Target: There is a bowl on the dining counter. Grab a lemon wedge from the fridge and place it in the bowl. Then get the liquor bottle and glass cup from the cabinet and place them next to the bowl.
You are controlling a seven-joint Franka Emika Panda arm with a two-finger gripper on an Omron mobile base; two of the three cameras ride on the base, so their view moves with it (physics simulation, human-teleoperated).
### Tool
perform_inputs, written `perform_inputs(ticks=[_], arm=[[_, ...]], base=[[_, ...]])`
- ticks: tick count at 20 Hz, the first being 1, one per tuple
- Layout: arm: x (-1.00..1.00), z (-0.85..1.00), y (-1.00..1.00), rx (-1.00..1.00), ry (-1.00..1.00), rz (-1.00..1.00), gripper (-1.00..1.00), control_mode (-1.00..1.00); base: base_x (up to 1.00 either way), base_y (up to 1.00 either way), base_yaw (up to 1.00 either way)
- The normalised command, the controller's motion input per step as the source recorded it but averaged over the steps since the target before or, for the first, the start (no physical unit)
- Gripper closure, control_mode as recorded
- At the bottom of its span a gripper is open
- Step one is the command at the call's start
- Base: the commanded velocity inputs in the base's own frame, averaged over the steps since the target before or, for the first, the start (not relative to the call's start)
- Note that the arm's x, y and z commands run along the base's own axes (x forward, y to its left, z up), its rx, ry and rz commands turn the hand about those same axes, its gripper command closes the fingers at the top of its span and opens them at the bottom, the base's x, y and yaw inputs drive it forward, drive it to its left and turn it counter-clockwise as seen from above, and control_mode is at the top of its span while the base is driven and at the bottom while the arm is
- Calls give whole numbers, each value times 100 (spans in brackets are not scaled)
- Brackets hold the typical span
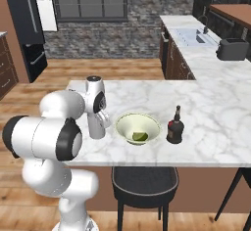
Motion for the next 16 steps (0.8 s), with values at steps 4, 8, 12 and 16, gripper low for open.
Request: perform_inputs(ticks=[4, 8, 12, 16], arm=[[-8, 28, -12, 2, 0, 0, -100, -100], [-12, 65, -15, 0, -1, 0, -100, -100], [-21, 76, -13, 1, -3, 0, -100, -100], [-31, 88, -1, 2, -4, 0, -100, -100]], base=[[0, 0, 0], [0, 0, 0], [0, 0, 0], [0, 0, 0]])
